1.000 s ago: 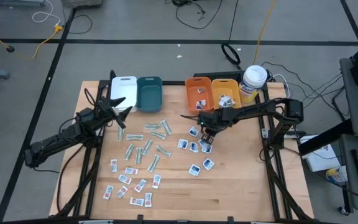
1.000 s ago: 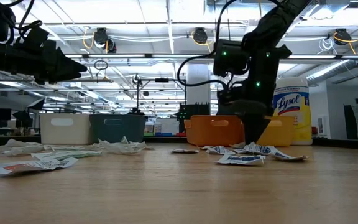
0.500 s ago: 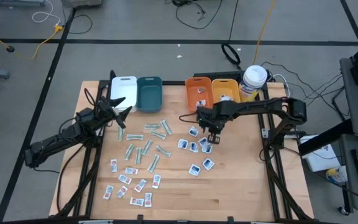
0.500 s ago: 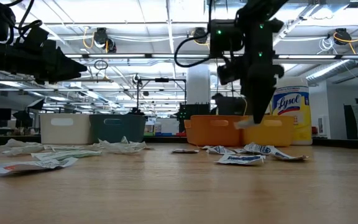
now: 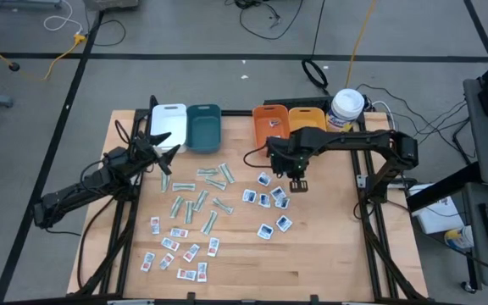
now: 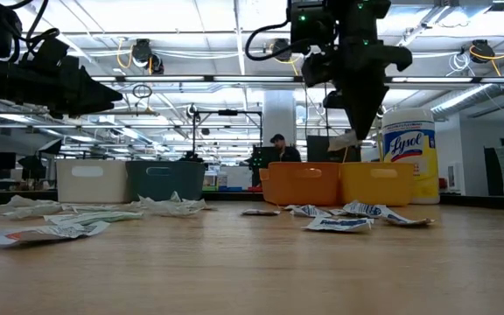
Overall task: Pick & Place First Aid Supplies
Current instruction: Put the alcohol pad into the orange bin
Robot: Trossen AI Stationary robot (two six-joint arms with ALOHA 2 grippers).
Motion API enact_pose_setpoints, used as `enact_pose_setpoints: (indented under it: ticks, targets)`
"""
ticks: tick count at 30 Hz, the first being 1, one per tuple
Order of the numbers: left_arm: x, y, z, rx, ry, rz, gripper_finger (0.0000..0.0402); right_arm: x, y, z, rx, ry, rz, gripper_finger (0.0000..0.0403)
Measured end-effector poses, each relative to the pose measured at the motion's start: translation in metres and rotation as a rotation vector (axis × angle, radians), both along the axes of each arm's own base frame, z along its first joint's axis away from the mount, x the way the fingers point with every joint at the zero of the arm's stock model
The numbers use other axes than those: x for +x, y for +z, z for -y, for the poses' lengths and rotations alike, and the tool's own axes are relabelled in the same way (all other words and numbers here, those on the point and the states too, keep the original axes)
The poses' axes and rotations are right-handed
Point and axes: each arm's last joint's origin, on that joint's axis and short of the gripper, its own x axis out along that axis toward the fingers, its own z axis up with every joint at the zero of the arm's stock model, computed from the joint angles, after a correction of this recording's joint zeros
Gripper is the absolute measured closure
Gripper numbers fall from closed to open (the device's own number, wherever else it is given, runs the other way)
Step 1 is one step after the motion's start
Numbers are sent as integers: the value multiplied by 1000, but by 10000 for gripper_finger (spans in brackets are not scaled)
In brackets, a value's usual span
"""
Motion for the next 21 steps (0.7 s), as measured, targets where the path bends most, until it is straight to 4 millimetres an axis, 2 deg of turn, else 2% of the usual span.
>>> enact_pose_setpoints:
  ticks: [3,8,12,21]
  targets:
    - [0,0,0,0,0,0,105,1,0,4,-5,26,14,402]
    - [0,0,0,0,0,1,105,3,1,23,-33,22,86,402]
    - [0,0,0,0,0,1,105,4,2,44,-77,-5,150,403]
    - [0,0,0,0,0,1,105,2,8,96,-292,-38,265,403]
